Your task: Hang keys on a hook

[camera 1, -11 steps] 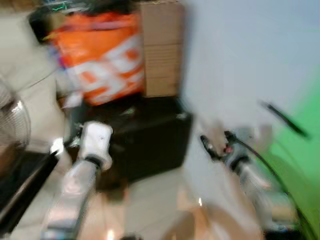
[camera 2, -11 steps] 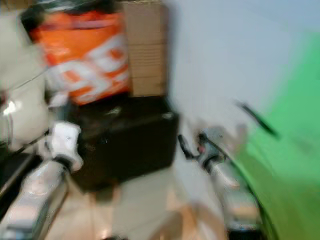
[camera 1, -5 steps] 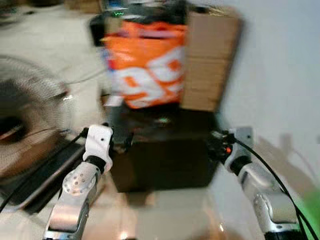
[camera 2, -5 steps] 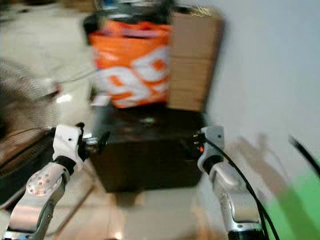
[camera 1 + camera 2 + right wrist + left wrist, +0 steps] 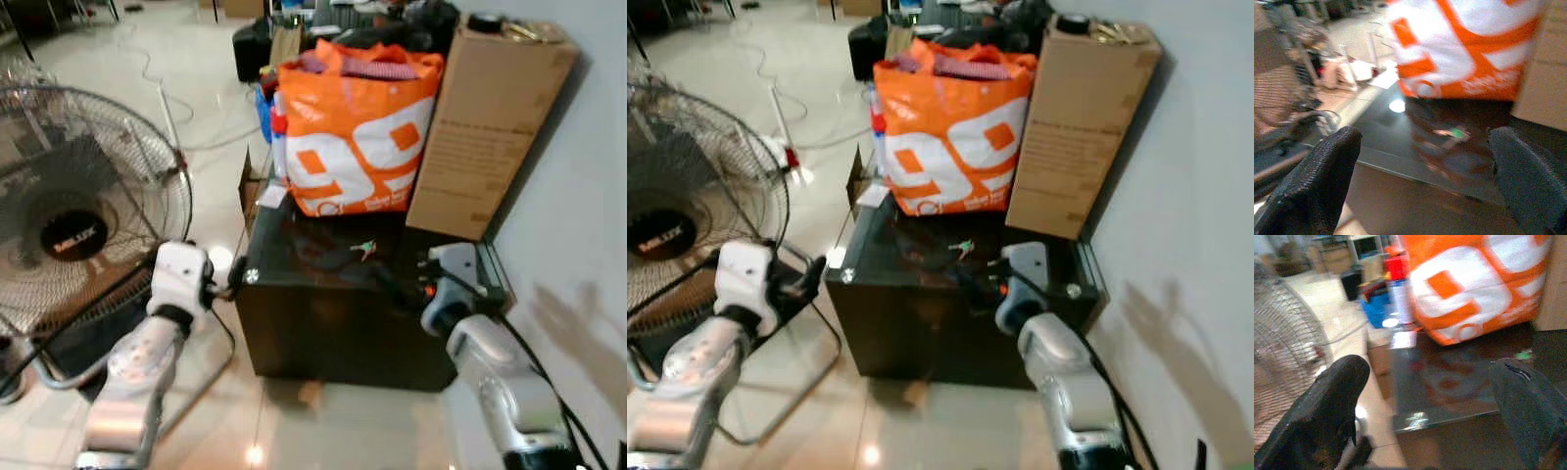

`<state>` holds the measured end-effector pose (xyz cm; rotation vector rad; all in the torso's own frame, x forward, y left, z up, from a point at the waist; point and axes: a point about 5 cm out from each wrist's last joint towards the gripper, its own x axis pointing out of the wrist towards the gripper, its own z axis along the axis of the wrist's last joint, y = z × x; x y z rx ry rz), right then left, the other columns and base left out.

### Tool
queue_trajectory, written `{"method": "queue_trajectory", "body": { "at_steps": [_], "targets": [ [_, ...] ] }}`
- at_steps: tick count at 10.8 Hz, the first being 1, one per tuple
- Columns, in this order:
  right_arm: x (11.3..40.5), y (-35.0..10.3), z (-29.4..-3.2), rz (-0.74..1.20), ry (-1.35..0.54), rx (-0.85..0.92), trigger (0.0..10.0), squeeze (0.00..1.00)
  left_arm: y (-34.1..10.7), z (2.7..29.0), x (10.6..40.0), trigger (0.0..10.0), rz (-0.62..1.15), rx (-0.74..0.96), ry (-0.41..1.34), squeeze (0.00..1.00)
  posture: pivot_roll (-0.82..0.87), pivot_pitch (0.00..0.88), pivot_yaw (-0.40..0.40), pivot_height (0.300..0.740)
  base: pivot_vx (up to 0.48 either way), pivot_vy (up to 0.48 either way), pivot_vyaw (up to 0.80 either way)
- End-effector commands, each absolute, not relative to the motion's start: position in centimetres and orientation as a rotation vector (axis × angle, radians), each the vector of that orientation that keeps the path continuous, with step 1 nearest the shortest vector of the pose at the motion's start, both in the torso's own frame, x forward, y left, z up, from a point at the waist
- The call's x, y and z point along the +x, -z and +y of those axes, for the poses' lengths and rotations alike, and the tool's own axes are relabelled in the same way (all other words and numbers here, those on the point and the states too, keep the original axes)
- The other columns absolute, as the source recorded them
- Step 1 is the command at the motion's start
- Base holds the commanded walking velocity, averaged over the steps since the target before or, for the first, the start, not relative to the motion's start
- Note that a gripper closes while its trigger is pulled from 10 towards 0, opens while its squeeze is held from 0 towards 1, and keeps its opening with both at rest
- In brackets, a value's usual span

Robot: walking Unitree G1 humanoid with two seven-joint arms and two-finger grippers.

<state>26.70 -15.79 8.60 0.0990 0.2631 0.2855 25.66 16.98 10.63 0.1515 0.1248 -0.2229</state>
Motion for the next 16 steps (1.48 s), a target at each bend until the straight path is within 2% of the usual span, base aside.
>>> {"method": "queue_trajectory", "body": {
  "at_steps": [1, 16],
  "targets": [
    [27.0, -9.2, -15.9, 0.229, -0.271, 0.088, 10.0, 1.00, -11.2, 17.3, 25.8, 10.0, 0.106, 0.170, 0.214, 0.00, 0.04, 0.000, 0.004, 0.740, 0.307, 0.000, 0.00],
    [28.1, -9.3, -16.7, 0.220, -0.230, 0.050, 10.0, 1.00, -11.5, 17.4, 26.7, 10.0, 0.086, 0.185, 0.228, 0.00, 0.05, 0.000, -0.010, 0.740, 0.332, 0.000, 0.00]
  ]
}}
